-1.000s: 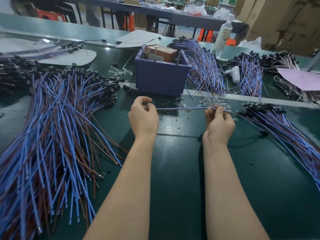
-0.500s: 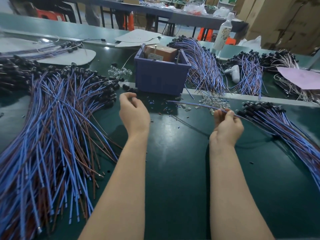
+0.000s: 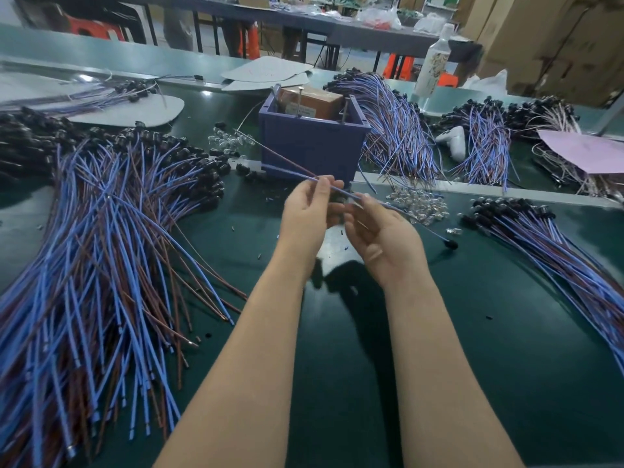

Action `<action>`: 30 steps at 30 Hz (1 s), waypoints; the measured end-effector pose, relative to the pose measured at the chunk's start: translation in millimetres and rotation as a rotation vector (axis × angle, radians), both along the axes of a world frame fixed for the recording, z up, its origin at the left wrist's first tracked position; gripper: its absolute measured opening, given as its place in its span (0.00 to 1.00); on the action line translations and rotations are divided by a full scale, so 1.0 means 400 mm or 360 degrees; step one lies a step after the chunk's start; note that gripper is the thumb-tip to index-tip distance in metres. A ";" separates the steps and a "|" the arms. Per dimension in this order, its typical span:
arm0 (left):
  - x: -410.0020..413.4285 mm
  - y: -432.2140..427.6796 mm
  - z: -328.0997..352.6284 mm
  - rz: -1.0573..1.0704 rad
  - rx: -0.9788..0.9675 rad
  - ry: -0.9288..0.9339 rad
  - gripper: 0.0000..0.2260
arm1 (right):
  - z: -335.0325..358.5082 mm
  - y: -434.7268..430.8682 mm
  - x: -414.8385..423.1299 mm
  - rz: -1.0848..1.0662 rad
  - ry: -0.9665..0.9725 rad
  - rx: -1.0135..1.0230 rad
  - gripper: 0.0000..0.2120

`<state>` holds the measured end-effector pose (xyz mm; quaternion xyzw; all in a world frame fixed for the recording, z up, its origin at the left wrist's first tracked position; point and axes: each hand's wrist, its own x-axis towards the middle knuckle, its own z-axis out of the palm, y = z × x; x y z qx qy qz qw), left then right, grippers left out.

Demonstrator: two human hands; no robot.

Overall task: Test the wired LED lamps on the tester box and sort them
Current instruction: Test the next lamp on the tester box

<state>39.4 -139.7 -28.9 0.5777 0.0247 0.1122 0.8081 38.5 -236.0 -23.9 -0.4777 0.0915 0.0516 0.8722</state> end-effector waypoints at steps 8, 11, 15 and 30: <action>0.014 0.063 -0.025 0.0774 -0.0041 0.0112 0.09 | 0.045 -0.030 -0.020 -0.0122 -0.0588 -0.0695 0.11; 0.014 0.068 -0.029 0.0887 0.0038 0.0078 0.09 | 0.032 -0.014 -0.002 -0.0188 -0.0736 -0.1463 0.08; 0.012 0.064 -0.023 0.0955 0.0106 -0.0052 0.11 | -0.009 0.016 0.000 0.0187 -0.0766 -0.2083 0.09; 0.010 0.039 -0.027 0.0230 0.0315 0.0067 0.04 | -0.010 0.022 0.012 0.0299 -0.0486 -0.1206 0.06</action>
